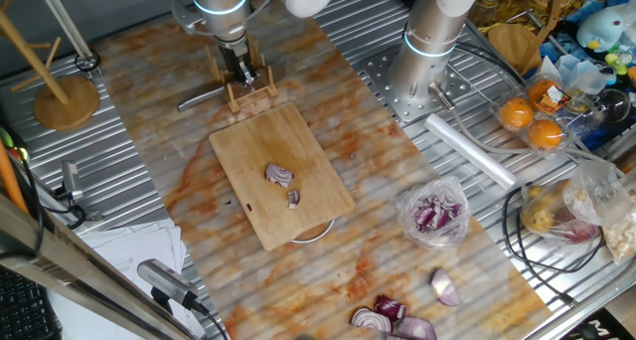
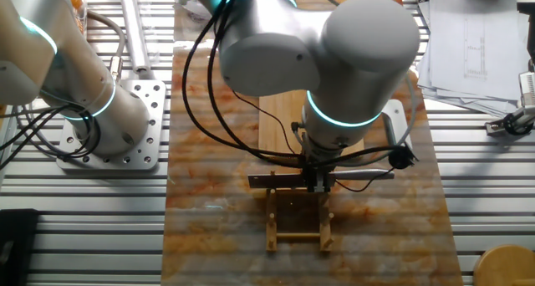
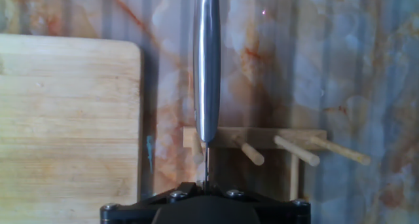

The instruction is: Chop the onions

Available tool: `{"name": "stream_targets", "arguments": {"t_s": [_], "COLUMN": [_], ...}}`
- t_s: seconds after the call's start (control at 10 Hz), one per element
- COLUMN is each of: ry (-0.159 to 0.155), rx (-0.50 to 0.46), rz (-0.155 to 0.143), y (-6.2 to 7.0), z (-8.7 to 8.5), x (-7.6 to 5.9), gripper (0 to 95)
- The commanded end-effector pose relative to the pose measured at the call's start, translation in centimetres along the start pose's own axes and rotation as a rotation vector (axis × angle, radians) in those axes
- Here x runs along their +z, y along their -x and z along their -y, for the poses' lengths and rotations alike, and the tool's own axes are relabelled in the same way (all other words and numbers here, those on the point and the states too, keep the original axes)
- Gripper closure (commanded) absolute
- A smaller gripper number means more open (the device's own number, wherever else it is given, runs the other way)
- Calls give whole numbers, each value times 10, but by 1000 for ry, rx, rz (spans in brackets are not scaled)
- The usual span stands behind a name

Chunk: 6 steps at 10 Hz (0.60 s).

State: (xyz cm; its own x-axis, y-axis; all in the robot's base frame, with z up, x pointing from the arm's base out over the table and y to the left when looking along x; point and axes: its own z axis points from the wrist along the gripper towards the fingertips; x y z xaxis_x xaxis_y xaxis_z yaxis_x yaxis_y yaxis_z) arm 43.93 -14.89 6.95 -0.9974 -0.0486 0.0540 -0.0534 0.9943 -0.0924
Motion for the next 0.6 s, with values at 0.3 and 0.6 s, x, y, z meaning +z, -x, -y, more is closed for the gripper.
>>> {"name": "stream_targets", "arguments": {"t_s": [0.3,0.6], "ry": [-1,-1], "rx": [-8,-20], "rz": [8,14], "y": [1,1], "z": [1,3], "x": [4,9], "gripper": [760,760]}}
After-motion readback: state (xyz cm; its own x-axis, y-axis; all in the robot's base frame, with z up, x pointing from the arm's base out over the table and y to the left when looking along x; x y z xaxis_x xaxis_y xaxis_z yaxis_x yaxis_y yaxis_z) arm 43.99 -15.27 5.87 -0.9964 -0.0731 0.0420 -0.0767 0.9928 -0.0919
